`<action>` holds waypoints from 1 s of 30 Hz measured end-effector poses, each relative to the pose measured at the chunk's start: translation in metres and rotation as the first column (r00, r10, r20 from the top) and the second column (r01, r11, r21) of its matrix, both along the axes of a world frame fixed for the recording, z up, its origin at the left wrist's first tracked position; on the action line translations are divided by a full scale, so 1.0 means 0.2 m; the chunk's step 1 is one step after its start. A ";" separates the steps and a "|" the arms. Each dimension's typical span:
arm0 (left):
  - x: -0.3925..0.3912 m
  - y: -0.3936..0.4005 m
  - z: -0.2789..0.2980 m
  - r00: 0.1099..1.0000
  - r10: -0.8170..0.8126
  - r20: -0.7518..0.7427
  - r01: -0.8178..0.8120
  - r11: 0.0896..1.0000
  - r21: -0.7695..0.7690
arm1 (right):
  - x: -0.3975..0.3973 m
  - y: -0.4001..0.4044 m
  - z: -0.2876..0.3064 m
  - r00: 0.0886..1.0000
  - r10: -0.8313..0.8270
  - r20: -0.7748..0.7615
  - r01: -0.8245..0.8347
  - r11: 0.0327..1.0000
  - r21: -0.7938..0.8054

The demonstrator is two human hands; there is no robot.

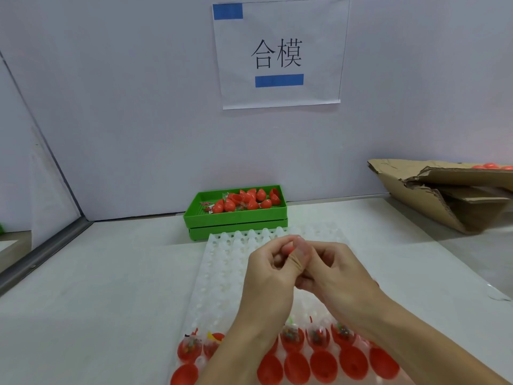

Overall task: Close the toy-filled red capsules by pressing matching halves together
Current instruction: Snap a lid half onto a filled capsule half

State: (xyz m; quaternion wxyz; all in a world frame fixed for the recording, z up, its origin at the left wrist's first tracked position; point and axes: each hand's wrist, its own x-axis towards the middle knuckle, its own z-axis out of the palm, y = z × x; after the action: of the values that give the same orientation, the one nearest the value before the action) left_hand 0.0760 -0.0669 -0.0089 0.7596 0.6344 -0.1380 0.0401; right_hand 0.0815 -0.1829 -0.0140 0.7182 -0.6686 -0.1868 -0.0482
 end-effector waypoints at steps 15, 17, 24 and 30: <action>-0.01 0.02 0.02 0.997 0.007 0.081 -0.013 0.997 0.079 | 0.01 -0.03 0.02 0.999 0.039 0.010 -0.039 0.999 -0.025; -0.02 0.02 0.03 0.995 0.017 0.099 -0.027 0.995 0.101 | 0.01 -0.03 0.03 0.998 0.063 0.004 -0.063 0.998 0.001; -0.02 0.04 0.03 0.975 -0.008 0.223 -0.038 0.979 0.200 | -0.01 -0.05 0.09 0.916 0.335 -0.220 -0.214 0.872 0.440; -0.02 0.05 0.04 0.962 0.018 0.271 -0.078 0.974 0.214 | -0.02 -0.07 0.10 0.854 0.432 -0.290 -0.278 0.850 0.447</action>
State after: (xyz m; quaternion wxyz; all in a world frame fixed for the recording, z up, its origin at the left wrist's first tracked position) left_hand 0.0727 -0.0574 -0.0019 0.6570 0.7073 -0.2273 0.1283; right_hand 0.0779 -0.1976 0.0062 0.8547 -0.4614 -0.1534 0.1821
